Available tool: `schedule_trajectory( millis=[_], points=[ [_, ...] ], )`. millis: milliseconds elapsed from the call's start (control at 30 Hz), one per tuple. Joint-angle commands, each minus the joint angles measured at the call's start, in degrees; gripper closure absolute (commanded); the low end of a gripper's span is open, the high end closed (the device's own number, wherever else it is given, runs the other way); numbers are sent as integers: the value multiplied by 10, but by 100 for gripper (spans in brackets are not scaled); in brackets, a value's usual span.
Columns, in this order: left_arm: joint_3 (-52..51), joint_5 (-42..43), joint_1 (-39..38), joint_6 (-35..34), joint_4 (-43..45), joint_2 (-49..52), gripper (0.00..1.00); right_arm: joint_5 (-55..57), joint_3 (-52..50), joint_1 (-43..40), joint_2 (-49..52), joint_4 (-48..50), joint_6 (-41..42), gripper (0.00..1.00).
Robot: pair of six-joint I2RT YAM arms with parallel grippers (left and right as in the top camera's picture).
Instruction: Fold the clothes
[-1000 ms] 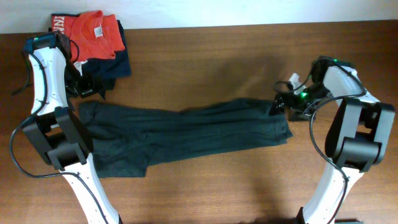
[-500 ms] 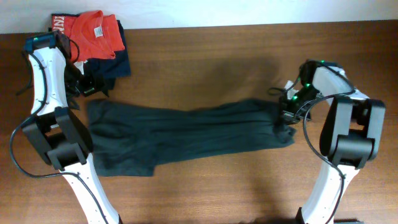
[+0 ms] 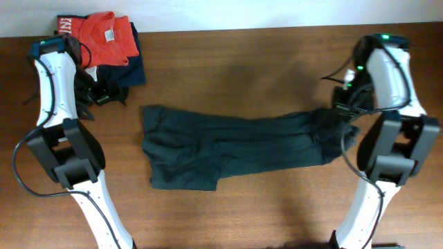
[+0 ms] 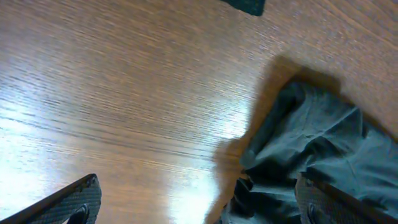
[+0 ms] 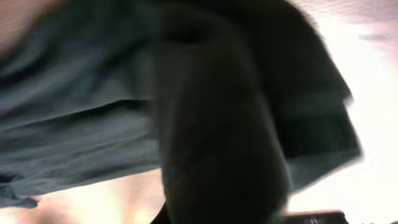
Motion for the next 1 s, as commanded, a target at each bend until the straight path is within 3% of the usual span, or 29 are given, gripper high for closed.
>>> schedule_trajectory(
  millis=[0, 400, 900, 933, 967],
  points=[
    [9, 8, -12, 1, 2, 2, 1, -44, 10, 56, -5, 1, 5, 96],
    [9, 8, -39, 1, 13, 2, 1, -169, 10, 179, -5, -13, 4, 96],
    [9, 8, -41, 1, 14, 4, 1, -167, -2, 322, 0, 85, 99, 88],
    [9, 8, -41, 1, 14, 4, 1, -168, -2, 327, 0, 91, 102, 85],
    [9, 8, -41, 1, 14, 4, 1, -166, -2, 334, 0, 98, 103, 66]
  ],
)
